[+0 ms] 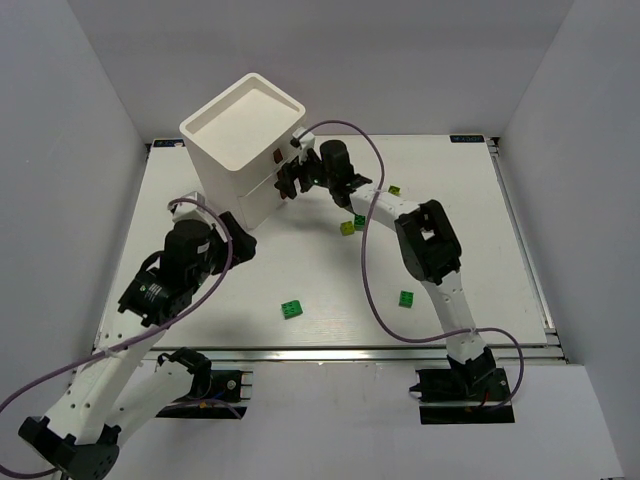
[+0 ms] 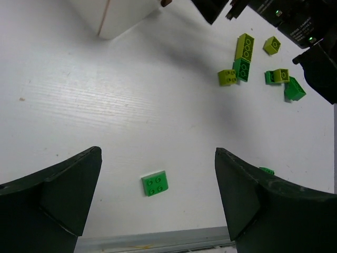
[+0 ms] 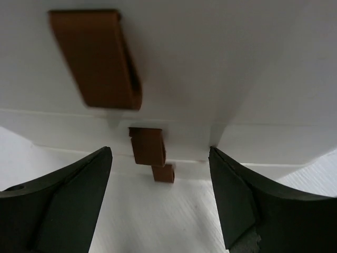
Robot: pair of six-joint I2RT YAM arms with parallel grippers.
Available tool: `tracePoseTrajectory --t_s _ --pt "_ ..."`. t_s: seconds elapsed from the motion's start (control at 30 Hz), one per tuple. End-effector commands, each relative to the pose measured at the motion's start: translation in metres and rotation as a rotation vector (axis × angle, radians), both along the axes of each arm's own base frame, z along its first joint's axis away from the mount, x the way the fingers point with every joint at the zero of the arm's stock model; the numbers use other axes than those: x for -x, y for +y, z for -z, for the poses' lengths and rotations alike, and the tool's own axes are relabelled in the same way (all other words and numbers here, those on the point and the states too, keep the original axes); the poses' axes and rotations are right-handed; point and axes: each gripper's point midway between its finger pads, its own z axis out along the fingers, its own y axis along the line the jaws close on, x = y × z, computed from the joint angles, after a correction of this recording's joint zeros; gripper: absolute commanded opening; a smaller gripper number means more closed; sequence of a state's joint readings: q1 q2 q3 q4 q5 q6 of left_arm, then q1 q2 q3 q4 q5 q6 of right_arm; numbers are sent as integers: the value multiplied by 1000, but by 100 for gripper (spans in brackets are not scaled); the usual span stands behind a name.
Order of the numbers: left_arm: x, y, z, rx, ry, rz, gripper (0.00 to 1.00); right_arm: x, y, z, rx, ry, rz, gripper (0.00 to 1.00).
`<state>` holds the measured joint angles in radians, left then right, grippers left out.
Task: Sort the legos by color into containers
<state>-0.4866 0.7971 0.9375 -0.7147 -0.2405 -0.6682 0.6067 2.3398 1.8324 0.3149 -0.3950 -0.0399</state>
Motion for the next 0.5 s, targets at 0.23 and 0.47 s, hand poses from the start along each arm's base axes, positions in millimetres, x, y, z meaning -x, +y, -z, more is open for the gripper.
tracePoseTrajectory --t_s 0.23,0.47 --pt "18 18 13 17 52 -88 98 -36 24 -29 -97 -111 145 57" --pt "16 12 28 1 75 -56 98 -11 21 -47 -144 -203 62 4"
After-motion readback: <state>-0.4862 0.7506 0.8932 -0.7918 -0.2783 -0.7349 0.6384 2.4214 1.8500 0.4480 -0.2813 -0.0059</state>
